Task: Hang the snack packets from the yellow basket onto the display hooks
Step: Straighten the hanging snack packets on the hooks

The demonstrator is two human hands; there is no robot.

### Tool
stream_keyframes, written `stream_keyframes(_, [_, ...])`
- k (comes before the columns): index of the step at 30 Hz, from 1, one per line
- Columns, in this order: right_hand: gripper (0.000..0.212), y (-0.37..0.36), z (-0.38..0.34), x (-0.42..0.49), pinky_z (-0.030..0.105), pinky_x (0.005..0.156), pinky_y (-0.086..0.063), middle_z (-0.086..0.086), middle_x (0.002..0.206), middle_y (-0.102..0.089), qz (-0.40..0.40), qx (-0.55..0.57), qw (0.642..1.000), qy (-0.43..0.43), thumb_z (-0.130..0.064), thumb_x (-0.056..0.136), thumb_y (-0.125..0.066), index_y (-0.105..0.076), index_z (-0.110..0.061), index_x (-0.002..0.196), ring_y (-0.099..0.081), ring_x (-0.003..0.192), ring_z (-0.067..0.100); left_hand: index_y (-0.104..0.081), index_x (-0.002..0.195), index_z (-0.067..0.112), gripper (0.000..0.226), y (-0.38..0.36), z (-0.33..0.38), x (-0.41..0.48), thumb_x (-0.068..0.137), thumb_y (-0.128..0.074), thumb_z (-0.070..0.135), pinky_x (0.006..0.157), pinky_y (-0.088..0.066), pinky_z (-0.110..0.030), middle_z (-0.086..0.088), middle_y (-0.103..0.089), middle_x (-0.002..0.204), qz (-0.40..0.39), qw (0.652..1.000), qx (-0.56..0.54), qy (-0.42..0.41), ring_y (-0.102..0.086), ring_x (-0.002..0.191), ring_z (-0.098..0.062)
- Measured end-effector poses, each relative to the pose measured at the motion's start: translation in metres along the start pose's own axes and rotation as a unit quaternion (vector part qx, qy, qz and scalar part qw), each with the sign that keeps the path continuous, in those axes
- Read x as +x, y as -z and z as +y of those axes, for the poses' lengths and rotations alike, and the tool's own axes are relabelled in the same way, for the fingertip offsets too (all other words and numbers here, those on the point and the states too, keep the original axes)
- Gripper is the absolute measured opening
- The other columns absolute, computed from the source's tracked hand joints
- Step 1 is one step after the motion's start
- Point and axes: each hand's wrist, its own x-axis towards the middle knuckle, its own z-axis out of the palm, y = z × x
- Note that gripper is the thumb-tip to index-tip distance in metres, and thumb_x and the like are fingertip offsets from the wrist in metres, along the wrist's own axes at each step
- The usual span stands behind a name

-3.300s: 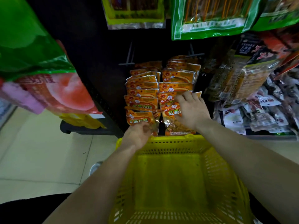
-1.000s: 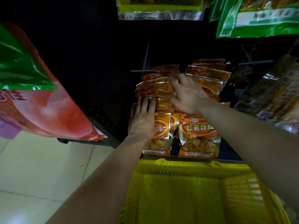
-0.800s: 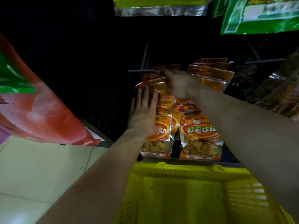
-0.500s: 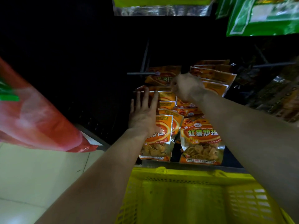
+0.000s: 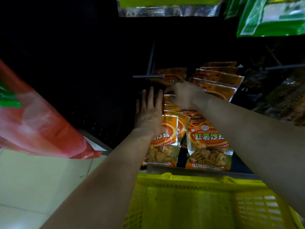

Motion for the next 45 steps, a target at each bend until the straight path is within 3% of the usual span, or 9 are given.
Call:
stream_keyframes(4, [0.036,-0.007,0.0,-0.004,0.037,0.084,-0.05,0.011,0.126,-0.064,0.029,-0.03,0.999,-0.016,-0.026,0.095,-0.054,-0.061,-0.033,0.13,-0.061,0.114,0.03,0.024,0.153,0.025,0.154,-0.001,-0.002,0.007,0.055,-0.092,0.054,0.119,0.013,-0.047,-0.005,0.023,0.165,-0.02,1.0,0.008,0.001,0.025,0.15,-0.029])
stream_keyframes(9, [0.029,-0.005,0.0,-0.003,0.039,0.082,-0.054,0.006,0.118,-0.065,0.031,-0.03,0.999,-0.026,-0.032,0.09,-0.058,-0.066,-0.032,0.118,-0.062,0.109,0.028,0.012,0.156,0.025,0.144,0.0,-0.004,0.003,0.058,-0.09,0.054,0.122,0.007,-0.048,-0.005,0.007,0.167,-0.013,1.0,0.007,-0.01,0.016,0.153,-0.029])
stream_keyframes(14, [0.074,-0.004,0.005,-0.003,0.05,0.106,-0.037,0.01,0.144,-0.04,0.061,-0.092,0.994,-0.013,-0.049,0.08,-0.067,-0.043,-0.025,0.145,-0.035,0.133,0.033,0.022,0.154,0.027,0.148,0.002,-0.003,0.008,0.06,-0.089,0.055,0.117,0.013,-0.048,-0.004,0.021,0.165,-0.034,0.999,0.022,-0.016,0.025,0.15,-0.03])
stream_keyframes(17, [0.066,-0.004,0.011,-0.006,0.05,0.107,-0.036,0.01,0.144,-0.044,0.049,-0.082,0.995,-0.014,-0.045,0.086,-0.061,-0.043,-0.024,0.146,-0.038,0.134,0.033,0.025,0.152,0.031,0.146,0.001,-0.001,0.01,0.062,-0.088,0.055,0.117,0.014,-0.049,-0.003,0.024,0.165,-0.043,0.999,0.024,-0.016,0.027,0.149,-0.03])
stream_keyframes(21, [0.064,0.004,0.015,-0.011,0.051,0.103,-0.041,0.013,0.144,-0.039,0.12,-0.059,0.991,-0.014,-0.039,0.085,-0.062,-0.043,-0.025,0.144,-0.036,0.133,0.035,0.026,0.152,0.03,0.145,0.0,0.0,0.005,0.064,-0.087,0.053,0.117,0.014,-0.05,-0.002,0.022,0.165,-0.036,0.999,0.01,-0.011,0.026,0.149,-0.03])
stream_keyframes(24, [0.07,0.005,0.015,-0.007,0.046,0.104,-0.041,0.012,0.15,-0.04,0.049,-0.03,0.998,-0.03,-0.042,0.09,-0.06,-0.031,-0.025,0.152,-0.041,0.134,0.034,0.029,0.151,0.029,0.15,0.003,-0.001,0.001,0.061,-0.088,0.054,0.116,0.015,-0.047,-0.001,0.026,0.164,-0.027,1.0,-0.005,-0.007,0.027,0.149,-0.028])
stream_keyframes(27, [0.059,0.004,0.015,-0.006,0.038,0.1,-0.042,0.012,0.146,-0.048,-0.028,0.027,0.998,-0.044,-0.039,0.094,-0.056,-0.038,-0.026,0.149,-0.047,0.132,0.031,0.03,0.15,0.029,0.15,0.005,-0.002,-0.003,0.061,-0.088,0.056,0.114,0.018,-0.045,-0.001,0.028,0.163,-0.02,1.0,-0.015,-0.013,0.029,0.148,-0.025])
stream_keyframes(38, [0.058,0.045,0.067,-0.084,0.04,0.111,-0.037,0.01,0.15,-0.045,0.051,0.031,0.996,-0.063,-0.04,0.093,-0.058,-0.043,-0.021,0.146,-0.04,0.138,0.032,0.029,0.149,0.032,0.145,0.025,0.003,-0.04,0.064,-0.083,0.061,0.113,0.021,-0.044,-0.001,0.029,0.163,-0.036,0.999,-0.005,-0.016,0.03,0.148,-0.024])
stream_keyframes(45, [0.084,0.038,0.079,-0.135,0.048,0.113,-0.03,0.004,0.154,-0.033,-0.064,-0.051,0.994,-0.07,-0.06,0.084,-0.058,-0.023,-0.031,0.154,-0.029,0.14,0.031,0.022,0.153,0.031,0.139,0.032,0.04,-0.051,0.066,-0.079,0.067,0.116,0.017,-0.044,-0.001,0.025,0.165,-0.024,0.998,-0.001,-0.051,0.024,0.151,-0.024])
